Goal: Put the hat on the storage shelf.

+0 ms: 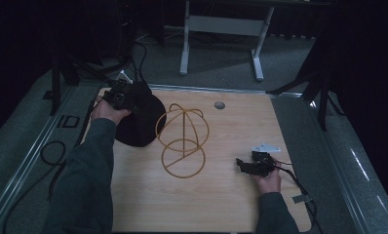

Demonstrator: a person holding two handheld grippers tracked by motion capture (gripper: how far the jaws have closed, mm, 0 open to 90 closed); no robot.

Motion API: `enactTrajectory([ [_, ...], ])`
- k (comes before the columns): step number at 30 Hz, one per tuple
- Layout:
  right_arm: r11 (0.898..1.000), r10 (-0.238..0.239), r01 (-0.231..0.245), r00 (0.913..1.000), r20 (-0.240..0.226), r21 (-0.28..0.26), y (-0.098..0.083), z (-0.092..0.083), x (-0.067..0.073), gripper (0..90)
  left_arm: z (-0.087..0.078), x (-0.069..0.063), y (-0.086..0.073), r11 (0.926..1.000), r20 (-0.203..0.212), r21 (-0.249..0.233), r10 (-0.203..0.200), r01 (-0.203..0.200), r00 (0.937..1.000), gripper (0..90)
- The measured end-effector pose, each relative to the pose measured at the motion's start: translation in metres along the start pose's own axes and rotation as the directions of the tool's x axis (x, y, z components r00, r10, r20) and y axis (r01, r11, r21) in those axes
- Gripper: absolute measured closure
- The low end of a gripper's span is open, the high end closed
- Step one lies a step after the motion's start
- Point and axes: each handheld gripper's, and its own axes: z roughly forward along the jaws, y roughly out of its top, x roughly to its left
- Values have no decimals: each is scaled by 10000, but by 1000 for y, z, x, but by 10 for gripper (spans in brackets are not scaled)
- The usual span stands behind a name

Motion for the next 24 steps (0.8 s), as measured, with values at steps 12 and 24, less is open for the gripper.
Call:
enactTrajectory([
  [12,10000,-6,6,10000,-1,-2,0,0,0,227,12,-1,25,9952,43,609,-771,767,9970,509],
  [24,10000,2,-2,10000,-2,3,0,0,0,226,31,4,41,9809,-860,1489,-1135,1254,9898,584],
])
